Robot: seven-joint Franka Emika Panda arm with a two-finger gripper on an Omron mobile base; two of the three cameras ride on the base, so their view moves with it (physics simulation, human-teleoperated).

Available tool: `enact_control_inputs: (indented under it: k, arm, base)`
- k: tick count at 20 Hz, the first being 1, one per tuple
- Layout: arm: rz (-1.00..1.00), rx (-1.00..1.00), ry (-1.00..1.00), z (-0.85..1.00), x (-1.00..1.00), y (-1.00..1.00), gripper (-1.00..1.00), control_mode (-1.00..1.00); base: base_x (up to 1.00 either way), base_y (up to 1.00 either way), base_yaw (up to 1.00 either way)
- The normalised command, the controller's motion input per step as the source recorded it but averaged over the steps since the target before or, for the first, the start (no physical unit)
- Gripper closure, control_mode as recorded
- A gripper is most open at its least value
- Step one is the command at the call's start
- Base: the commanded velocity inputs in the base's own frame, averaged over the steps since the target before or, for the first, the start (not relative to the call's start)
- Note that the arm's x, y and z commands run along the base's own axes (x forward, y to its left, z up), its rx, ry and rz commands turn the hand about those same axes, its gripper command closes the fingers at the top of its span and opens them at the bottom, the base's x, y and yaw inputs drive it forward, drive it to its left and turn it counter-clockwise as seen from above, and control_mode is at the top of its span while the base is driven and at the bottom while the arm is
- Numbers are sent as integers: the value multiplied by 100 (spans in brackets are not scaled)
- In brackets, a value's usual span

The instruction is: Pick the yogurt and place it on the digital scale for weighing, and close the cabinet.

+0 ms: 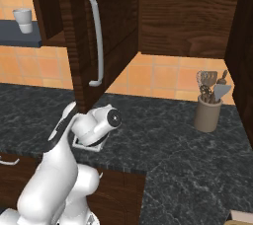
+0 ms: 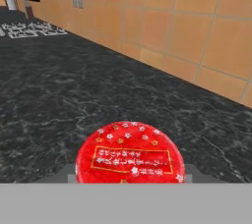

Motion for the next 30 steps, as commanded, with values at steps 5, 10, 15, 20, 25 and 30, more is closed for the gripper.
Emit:
enact_control_inputs:
  k: [5,10,15,20,25,30]
  arm:
    - [0,0,-2,-30,12,10,100,-100]
    - [0,0,0,-25,31,1,100,-100]
    - [0,0,0,-29,34,0,100,-100]
    - [0,0,0,-29,29,0,100,-100]
    - [0,0,-4,-36,-5,7,-100,-100]
    - [0,0,-4,-11,-2,5,-100,-100]
  base:
    - [0,0,0]
    - [0,0,0]
    - [0,0,0]
    - [0,0,0]
    - [0,0,0]
    - [0,0,0]
